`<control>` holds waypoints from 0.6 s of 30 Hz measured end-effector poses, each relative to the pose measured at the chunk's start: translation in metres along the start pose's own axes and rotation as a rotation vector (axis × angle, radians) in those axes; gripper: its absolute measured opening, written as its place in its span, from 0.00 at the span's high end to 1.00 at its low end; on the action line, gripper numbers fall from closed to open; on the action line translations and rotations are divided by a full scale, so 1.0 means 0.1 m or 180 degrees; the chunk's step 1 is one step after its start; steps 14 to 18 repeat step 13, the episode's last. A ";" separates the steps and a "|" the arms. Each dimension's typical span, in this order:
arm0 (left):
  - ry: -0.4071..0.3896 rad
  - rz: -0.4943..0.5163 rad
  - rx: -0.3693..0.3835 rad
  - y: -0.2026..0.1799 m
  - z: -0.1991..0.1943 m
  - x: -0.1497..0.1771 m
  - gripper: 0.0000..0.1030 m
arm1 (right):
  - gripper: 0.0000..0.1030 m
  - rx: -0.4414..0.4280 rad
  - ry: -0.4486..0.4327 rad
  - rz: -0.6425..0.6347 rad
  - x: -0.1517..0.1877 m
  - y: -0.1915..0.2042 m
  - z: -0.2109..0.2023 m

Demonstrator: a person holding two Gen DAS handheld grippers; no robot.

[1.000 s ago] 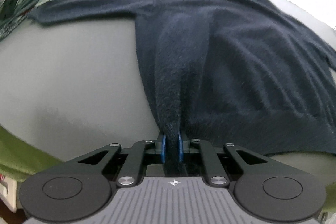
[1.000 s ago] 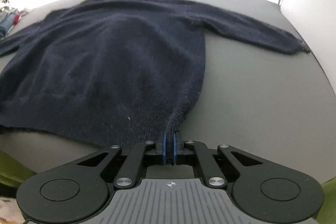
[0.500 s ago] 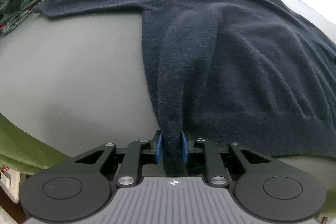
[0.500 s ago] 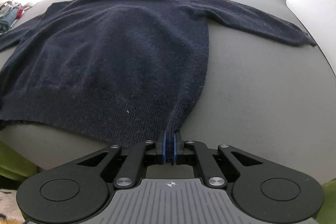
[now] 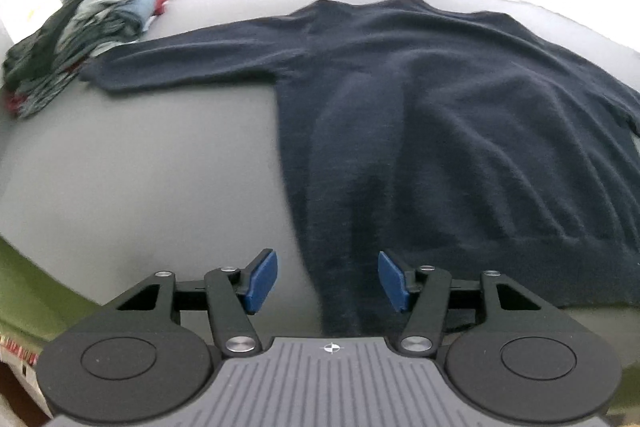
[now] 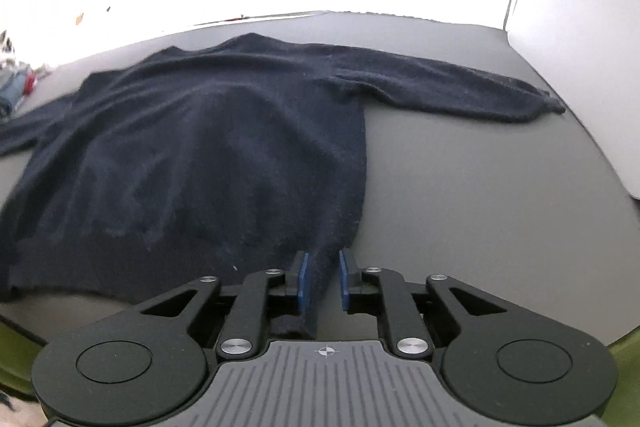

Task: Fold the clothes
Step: 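Open both grippers and release the flattened sweater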

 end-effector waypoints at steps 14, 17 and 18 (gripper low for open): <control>0.0057 0.0220 0.0177 -0.22 0.11 -0.05 0.29 | 0.65 -0.0075 0.0028 -0.0054 0.00 0.07 0.01; 0.0057 0.0220 0.0177 -0.22 0.11 -0.05 0.29 | 0.65 -0.0075 0.0028 -0.0054 0.00 0.07 0.01; 0.0057 0.0220 0.0177 -0.22 0.11 -0.05 0.29 | 0.65 -0.0075 0.0028 -0.0054 0.00 0.07 0.01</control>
Point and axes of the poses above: each gripper's, at about its wrist camera, not at the fingertips, and z roughly the way its jaws point, y to its left, x to its underside, the point moved 3 cm from there along z, roughly the way its jaws point, and after that the axes turned 10 degrees about z, right-handed, at the moved point
